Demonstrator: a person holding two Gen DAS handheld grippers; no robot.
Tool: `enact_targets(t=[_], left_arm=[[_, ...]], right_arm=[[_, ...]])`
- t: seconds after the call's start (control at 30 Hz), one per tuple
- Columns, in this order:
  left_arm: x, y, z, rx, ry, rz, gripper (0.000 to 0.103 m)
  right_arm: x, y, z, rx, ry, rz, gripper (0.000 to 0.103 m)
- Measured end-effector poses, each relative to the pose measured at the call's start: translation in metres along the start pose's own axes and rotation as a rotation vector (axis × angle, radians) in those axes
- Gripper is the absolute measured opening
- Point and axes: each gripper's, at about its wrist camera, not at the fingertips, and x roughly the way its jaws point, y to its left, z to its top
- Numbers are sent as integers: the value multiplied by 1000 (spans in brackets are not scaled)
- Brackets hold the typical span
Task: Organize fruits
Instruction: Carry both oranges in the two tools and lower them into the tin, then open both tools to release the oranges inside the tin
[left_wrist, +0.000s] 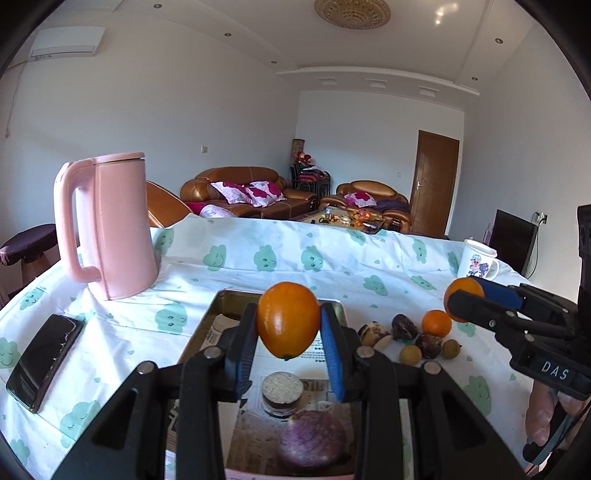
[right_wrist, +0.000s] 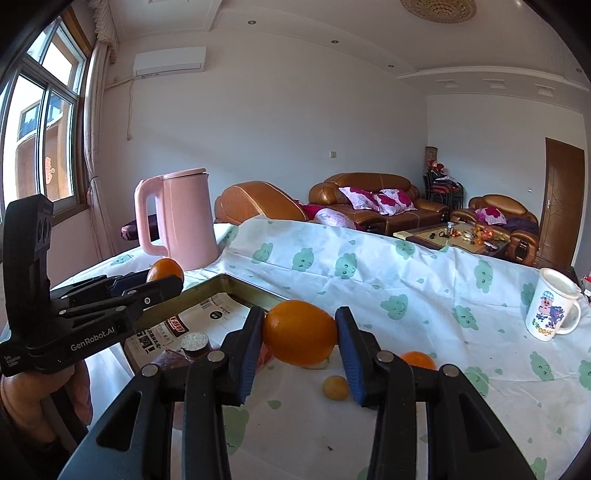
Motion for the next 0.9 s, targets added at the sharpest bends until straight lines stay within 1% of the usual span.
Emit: enact_targets(t=[0.23,0.47,0.53,0.6,0.67,0.77,0.83,0.87,0.9], left_arm=[[13,23,-7,-20,68,17,35],[23,41,-14,-43,118,39,35],[22,44,-14,-56,122,32,35],[23,45,-14,-45,130,42,34],[25,48,-14,-57,143,48,34],[24,47,-14,-53,138,58,35],[23,46,-14,-47,129,62,41],[22,46,-14,-49,123,64,45],[20,46,-13,-58,115,67,57]], right_arm=[[47,34,8,-22,76,64,42],[83,63,1,-37,145,94,42],[89,70,-2,-50,158,99,42],[95,74,-5,-55,180,104,42],[100,73,-8,-48,200,108,42],[104,71,-11,-37,230,119,43],[103,69,-12,-36,232,112,45],[101,68,-12,-40,226,101,50],[98,67,-12,-39,219,101,53]])
